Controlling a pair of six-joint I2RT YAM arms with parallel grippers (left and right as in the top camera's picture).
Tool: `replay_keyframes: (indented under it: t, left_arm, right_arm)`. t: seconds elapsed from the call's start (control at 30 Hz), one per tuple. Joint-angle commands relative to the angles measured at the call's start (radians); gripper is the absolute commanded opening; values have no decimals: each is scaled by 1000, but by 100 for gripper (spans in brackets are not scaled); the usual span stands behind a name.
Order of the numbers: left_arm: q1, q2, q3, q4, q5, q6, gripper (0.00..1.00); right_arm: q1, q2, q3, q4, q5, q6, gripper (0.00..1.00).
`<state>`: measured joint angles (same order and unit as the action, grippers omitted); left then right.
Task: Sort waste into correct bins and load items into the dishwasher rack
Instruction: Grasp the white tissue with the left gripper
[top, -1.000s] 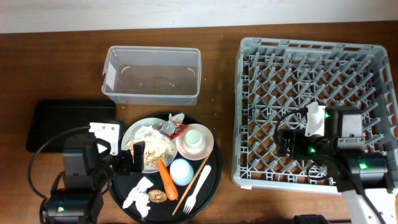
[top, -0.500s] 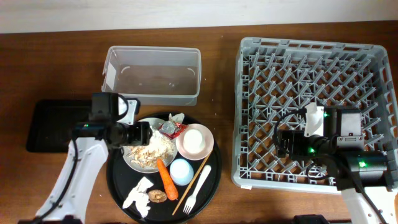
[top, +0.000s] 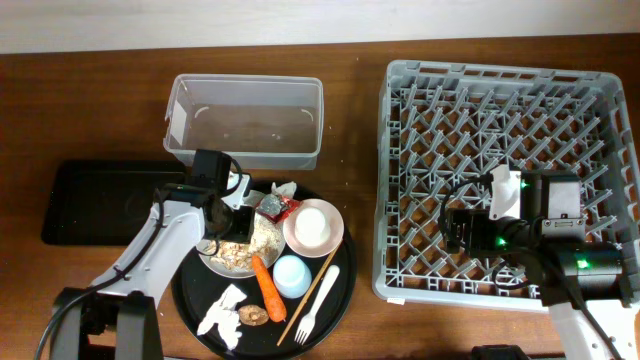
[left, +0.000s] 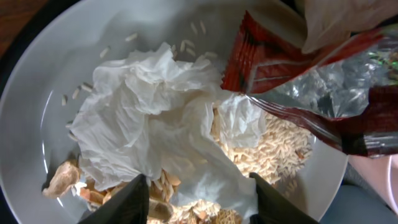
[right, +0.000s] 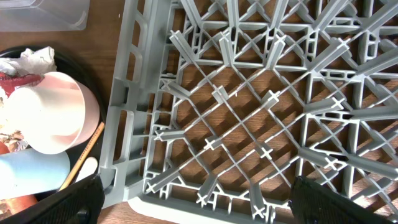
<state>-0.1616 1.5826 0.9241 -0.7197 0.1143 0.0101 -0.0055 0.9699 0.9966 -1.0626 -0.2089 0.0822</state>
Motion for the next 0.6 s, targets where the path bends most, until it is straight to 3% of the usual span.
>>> replay_keyframes:
  t: [0.0, 0.07, 0.13, 0.23, 0.4, 0.57]
  left_arm:
    - [-2, 5, 20, 13, -11, 5, 48]
    - [-2, 5, 34, 15, -10, 5, 39]
    - [-2, 5, 34, 27, -11, 5, 18]
    - [-2, 5, 34, 40, -11, 5, 1]
    - [-2, -5, 61, 14, -60, 5, 1]
    - [-2, -151, 197, -89, -62, 4, 1]
  right_arm:
    - [6, -3, 21, 3, -8, 3, 98]
    - [6, -3, 21, 3, -8, 3, 98]
    - [6, -3, 21, 3, -8, 3, 98]
    - [6, -3, 21, 3, -5, 3, 98]
    - [6, -3, 21, 3, -5, 3, 98]
    - [6, -3, 21, 3, -4, 3, 98]
